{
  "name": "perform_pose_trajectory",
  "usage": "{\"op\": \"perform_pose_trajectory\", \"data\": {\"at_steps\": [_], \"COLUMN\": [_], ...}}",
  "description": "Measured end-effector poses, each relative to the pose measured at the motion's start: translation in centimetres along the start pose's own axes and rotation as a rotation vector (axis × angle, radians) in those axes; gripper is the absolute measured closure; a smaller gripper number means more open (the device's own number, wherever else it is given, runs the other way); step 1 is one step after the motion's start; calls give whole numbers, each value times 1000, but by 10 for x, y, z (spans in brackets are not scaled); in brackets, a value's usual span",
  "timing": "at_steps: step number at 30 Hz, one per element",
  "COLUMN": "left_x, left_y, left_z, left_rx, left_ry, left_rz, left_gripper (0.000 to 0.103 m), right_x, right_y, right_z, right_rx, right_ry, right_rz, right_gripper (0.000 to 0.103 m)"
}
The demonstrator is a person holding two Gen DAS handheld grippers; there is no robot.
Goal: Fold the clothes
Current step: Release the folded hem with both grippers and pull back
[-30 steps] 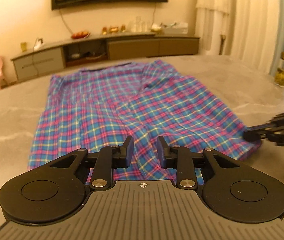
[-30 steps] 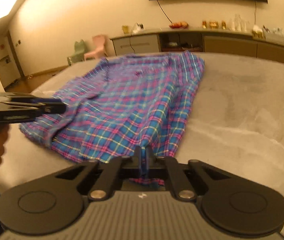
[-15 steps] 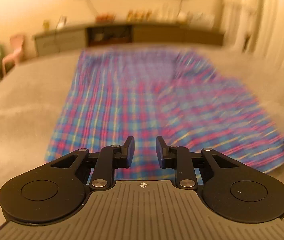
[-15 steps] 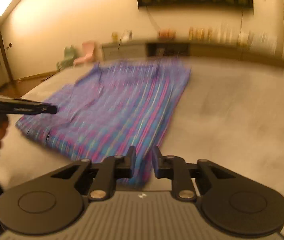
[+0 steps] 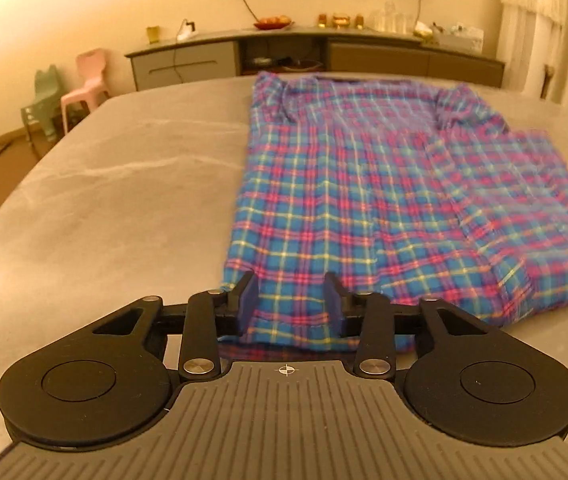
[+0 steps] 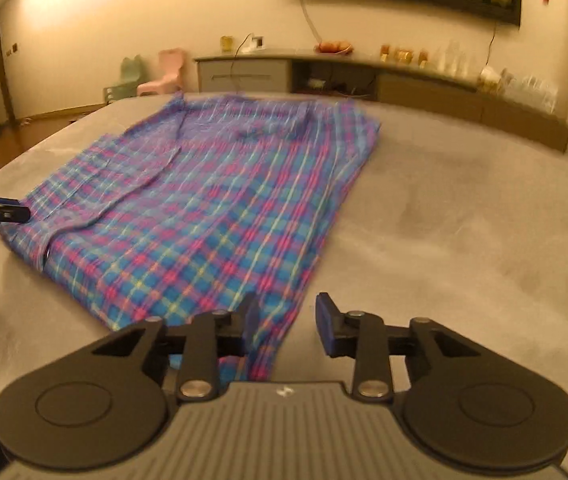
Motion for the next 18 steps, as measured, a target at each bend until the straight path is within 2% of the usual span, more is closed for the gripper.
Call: {"op": "perform_pose_trajectory", "data": {"at_steps": [2,4,5,8,9,13,14,16,18], "left_x": [3,2,0,-20,-24,-32,-32,-26,-18], "left_y": [-5,-8,-8,2,3,-3,-6,-28,-53], "left_z": [-13,-10,-7,11,9,-3,-7,-9,2], "left_rx": [53,52,45,-26,-30,-24,-17,19,23], "left_ry": [48,46,36,6,0,-4,0,60,122], "left_rz": [-3,7,11,-22,-21,-7,0,6,11], "left_gripper": [75,74,74,73,73,74,74,74,73], "right_x": [-7,-15,-18,-11,-5,10,7,-4,-22], "right_y": [-11,-22,-23,-11,-8,-16,-25,-44,-72], "right_z": [-6,-7,2,38,39,32,27,23,29], "right_rx": [41,64,53,-64,-46,-69,-43,3,42], "right_ry": [-38,-74,-82,-37,-44,-22,-33,-56,-80], "right_rz": [-18,-43,-58,-60,-34,32,28,13,-34], "right_gripper": [72,72,73,72,68,71,71,71,71]}}
Point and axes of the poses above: each gripper's, at about its wrist camera, not at the fingertips, and z roughly the way its jaws point, x to its right, y to its underside, the point moved 2 cm from there along z, roughly the way its jaws point, and after that the axes turned 8 degrees about y, right-handed, at the moved point
